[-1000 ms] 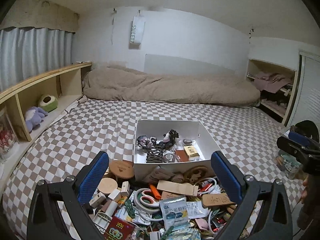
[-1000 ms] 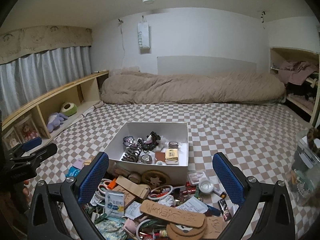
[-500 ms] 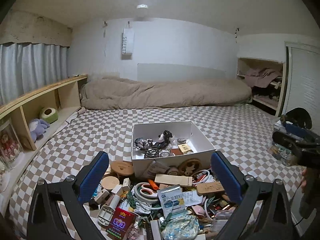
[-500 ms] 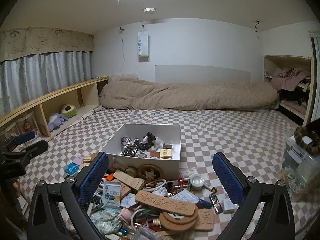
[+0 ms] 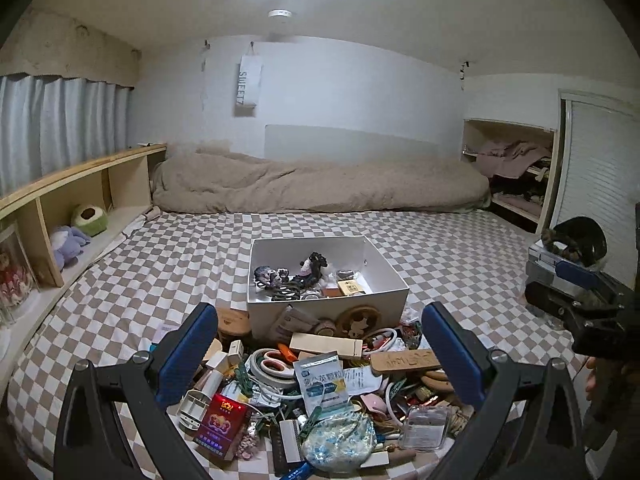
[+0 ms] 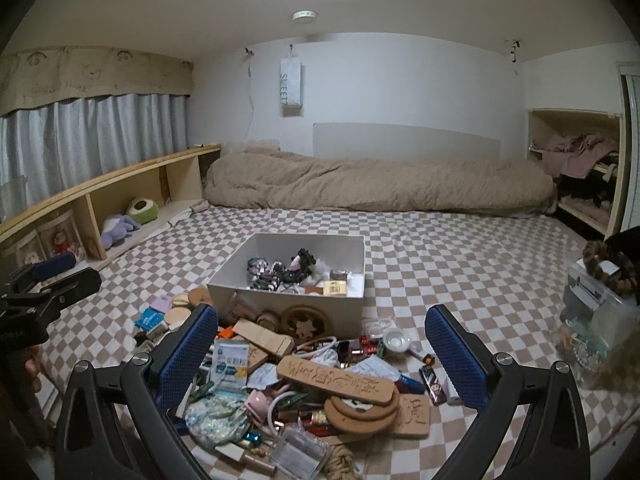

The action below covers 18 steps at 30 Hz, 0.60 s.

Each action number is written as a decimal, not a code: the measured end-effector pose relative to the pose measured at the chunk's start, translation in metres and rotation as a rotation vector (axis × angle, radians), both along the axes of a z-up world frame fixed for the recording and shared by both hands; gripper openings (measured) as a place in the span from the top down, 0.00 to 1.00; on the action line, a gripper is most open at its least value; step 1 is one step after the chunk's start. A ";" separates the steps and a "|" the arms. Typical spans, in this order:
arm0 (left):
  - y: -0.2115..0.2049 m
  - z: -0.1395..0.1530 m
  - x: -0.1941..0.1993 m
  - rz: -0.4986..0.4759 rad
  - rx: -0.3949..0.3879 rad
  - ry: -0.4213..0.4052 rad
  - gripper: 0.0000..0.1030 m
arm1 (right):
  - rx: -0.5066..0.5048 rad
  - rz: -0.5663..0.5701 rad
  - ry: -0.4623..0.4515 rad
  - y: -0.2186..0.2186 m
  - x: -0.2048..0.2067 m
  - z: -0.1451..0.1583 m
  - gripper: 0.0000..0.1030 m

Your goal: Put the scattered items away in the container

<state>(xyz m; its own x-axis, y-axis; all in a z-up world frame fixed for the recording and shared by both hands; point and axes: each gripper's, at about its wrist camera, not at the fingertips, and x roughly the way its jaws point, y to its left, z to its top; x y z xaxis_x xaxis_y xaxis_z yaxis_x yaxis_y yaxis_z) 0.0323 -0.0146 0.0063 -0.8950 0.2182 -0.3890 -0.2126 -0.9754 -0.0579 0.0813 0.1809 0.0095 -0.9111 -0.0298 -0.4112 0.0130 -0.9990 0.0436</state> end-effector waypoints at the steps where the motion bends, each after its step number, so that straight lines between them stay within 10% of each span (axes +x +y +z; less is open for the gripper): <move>1: 0.001 0.000 0.001 -0.002 -0.002 -0.003 0.00 | -0.006 0.004 -0.001 0.000 0.001 0.000 0.00; 18: 0.007 -0.004 0.006 -0.037 0.003 -0.032 0.00 | -0.032 0.032 -0.014 -0.001 0.008 0.001 0.00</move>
